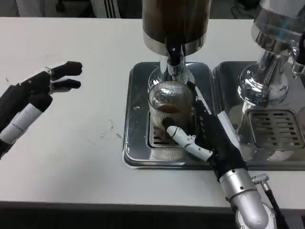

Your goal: Grasp the cup under the faucet to collect the drink, then remove the cup.

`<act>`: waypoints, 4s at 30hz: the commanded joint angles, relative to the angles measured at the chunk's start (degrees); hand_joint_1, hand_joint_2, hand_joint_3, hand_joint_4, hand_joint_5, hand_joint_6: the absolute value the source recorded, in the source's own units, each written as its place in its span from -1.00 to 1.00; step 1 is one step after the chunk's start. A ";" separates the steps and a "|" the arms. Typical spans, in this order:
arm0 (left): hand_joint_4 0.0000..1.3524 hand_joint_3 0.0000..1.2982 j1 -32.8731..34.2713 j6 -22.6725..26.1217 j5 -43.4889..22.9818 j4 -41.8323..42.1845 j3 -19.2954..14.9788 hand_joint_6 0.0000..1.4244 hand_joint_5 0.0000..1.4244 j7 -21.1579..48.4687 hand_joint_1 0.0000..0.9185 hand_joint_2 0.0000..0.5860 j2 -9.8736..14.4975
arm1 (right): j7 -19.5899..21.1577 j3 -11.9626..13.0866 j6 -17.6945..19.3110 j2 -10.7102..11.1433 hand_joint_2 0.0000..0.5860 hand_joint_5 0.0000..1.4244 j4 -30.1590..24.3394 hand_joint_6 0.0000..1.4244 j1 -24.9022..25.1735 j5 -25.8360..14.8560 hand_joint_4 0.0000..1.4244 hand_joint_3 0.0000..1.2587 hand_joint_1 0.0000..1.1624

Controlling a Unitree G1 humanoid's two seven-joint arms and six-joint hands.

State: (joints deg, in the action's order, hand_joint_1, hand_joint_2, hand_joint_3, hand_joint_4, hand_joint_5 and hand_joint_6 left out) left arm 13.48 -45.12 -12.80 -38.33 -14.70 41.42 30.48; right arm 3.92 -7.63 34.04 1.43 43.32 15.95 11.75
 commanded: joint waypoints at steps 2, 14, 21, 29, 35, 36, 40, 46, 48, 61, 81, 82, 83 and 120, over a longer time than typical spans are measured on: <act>-0.70 -0.60 -1.13 -0.71 1.12 -0.99 0.39 -0.66 -0.62 -0.75 -0.99 -0.64 0.86 | 0.47 -0.56 0.76 -0.01 -0.34 -1.00 1.84 -1.00 1.79 1.06 -1.00 -1.00 0.04; -0.68 -0.59 -2.33 -0.36 1.71 -1.25 0.24 -0.66 -0.60 -0.99 -1.00 -0.63 1.38 | 2.46 -1.64 0.19 -1.15 -0.32 -1.00 5.34 -1.00 3.98 2.98 -1.00 -1.00 0.07; -0.68 -0.58 -3.17 -0.05 2.07 -1.11 0.20 -0.66 -0.60 -1.38 -1.00 -0.63 1.90 | 4.74 -2.62 -0.31 -1.74 -0.31 -1.00 6.73 -1.00 4.97 4.19 -1.00 -1.00 0.07; -0.67 -0.57 -3.74 0.14 2.23 -0.85 0.28 -0.66 -0.60 -1.34 -1.00 -0.63 2.18 | 10.11 -3.35 -1.61 -2.58 -0.28 -1.00 7.26 -1.00 5.36 6.92 -1.00 -1.00 0.03; -0.66 -0.57 -4.02 0.31 2.37 -0.82 0.26 -0.67 -0.60 -1.39 -1.00 -0.63 2.42 | 12.28 -3.68 -1.51 -2.94 -0.28 -1.00 8.14 -1.00 5.56 7.73 -1.00 -1.00 0.02; -0.66 -0.57 -4.02 0.32 2.41 -0.87 0.27 -0.67 -0.60 -1.38 -1.00 -0.63 2.48 | 12.71 -3.67 -1.32 -3.01 -0.28 -1.00 8.39 -1.00 5.67 7.73 -1.00 -1.00 0.02; -0.66 -0.56 -4.13 0.38 2.48 -0.91 0.37 -0.68 -0.60 -1.34 -1.00 -0.63 2.62 | 13.88 -3.86 -0.62 -3.04 -0.28 -1.00 9.31 -1.00 6.06 7.81 -1.00 -1.00 0.02; -0.66 -0.56 -4.37 0.46 2.50 -1.06 0.41 -0.68 -0.59 -1.25 -1.00 -0.62 2.87 | 15.96 -4.38 -0.12 -3.17 -0.26 -1.00 10.53 -1.00 6.63 8.68 -1.00 -1.00 0.00; -0.66 -0.56 -4.60 0.50 2.44 -0.94 0.37 -0.68 -0.59 -1.20 -1.00 -0.62 2.93 | 17.03 -4.56 -0.13 -3.30 -0.26 -1.00 10.73 -1.00 6.69 9.16 -1.00 -1.00 0.00; -0.64 -0.55 -6.18 1.15 2.47 -0.28 0.38 -0.69 -0.58 -1.12 -1.00 -0.62 3.50 | 17.88 -4.97 -0.86 -4.17 -0.25 -1.00 11.93 -1.00 7.17 9.34 -1.00 -1.00 -0.01; -0.61 -0.52 -8.67 2.35 2.29 1.47 0.27 -0.69 -0.56 -0.94 -1.00 -0.65 4.20 | 27.53 -6.11 2.47 -7.45 -0.27 -0.56 15.44 -0.46 7.26 10.99 -0.62 -0.79 0.07; -0.61 -0.51 -8.71 2.38 2.31 1.53 0.28 -0.68 -0.56 -0.96 -1.00 -0.65 4.21 | 28.46 -6.12 2.78 -7.54 -0.27 -0.53 15.60 -0.43 7.25 11.18 -0.59 -0.77 0.08; -0.61 -0.51 -8.75 2.40 2.32 1.57 0.29 -0.68 -0.56 -0.96 -1.00 -0.65 4.23 | 29.08 -6.17 2.99 -7.58 -0.26 -0.50 15.76 -0.40 7.28 11.32 -0.57 -0.74 0.10; -0.58 -0.49 -7.64 1.88 2.93 -0.43 2.06 -0.66 -0.55 -0.60 -1.00 -0.67 4.34 | 44.75 -7.03 6.42 -7.61 -0.25 -0.08 16.46 0.11 5.97 16.06 -0.18 -0.36 0.17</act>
State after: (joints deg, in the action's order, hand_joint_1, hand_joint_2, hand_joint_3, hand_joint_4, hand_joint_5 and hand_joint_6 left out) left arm 5.36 -43.04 -10.60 -38.27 -12.93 40.69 33.54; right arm 47.41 -14.53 39.09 -6.05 60.30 22.45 27.65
